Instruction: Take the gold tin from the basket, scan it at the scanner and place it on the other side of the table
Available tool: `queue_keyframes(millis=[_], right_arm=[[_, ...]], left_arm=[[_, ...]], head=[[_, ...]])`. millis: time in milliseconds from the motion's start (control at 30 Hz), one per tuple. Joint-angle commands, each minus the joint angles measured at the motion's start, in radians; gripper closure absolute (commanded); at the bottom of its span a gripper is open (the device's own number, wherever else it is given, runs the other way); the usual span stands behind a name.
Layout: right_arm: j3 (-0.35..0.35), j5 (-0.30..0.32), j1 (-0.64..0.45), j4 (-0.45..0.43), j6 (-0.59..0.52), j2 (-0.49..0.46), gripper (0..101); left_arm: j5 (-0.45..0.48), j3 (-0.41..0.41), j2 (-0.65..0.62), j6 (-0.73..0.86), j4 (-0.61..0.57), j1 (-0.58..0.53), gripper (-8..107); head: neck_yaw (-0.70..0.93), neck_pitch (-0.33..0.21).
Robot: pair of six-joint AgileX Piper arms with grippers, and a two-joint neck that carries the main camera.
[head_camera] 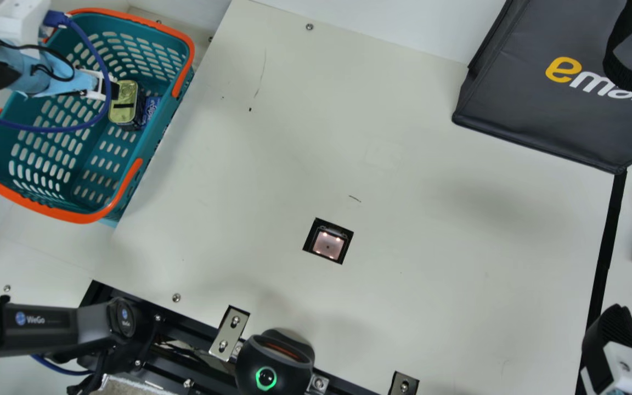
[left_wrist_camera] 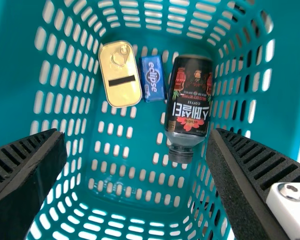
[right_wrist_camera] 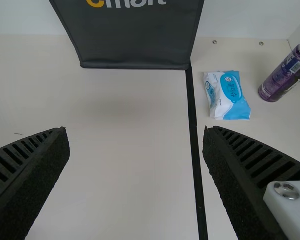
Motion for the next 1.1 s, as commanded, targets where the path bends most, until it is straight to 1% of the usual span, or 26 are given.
queue_keyframes(millis=[0,333,500,767,1067], right_arm=[[0.000,0.000,0.000,0.000,0.000,0.000,6],[0.000,0.000,0.000,0.000,0.000,0.000,6],[0.000,0.001,0.000,0.000,0.000,0.000,6],[0.000,0.000,0.000,0.000,0.000,0.000,6],[0.000,0.000,0.000,0.000,0.000,0.000,6]], left_arm=[[-0.023,0.010,0.017,-0.017,0.010,-0.003,9],[-0.130,0.069,0.104,-0.117,0.046,-0.001,9],[-0.194,0.095,0.134,-0.167,0.030,0.005,9],[-0.299,0.132,0.169,-0.157,-0.071,0.019,9],[-0.371,0.138,0.221,-0.085,-0.184,0.026,9]], head=[[0.004,-0.029],[0.004,-0.029],[0.004,-0.029],[0.004,-0.029],[0.004,-0.029]])
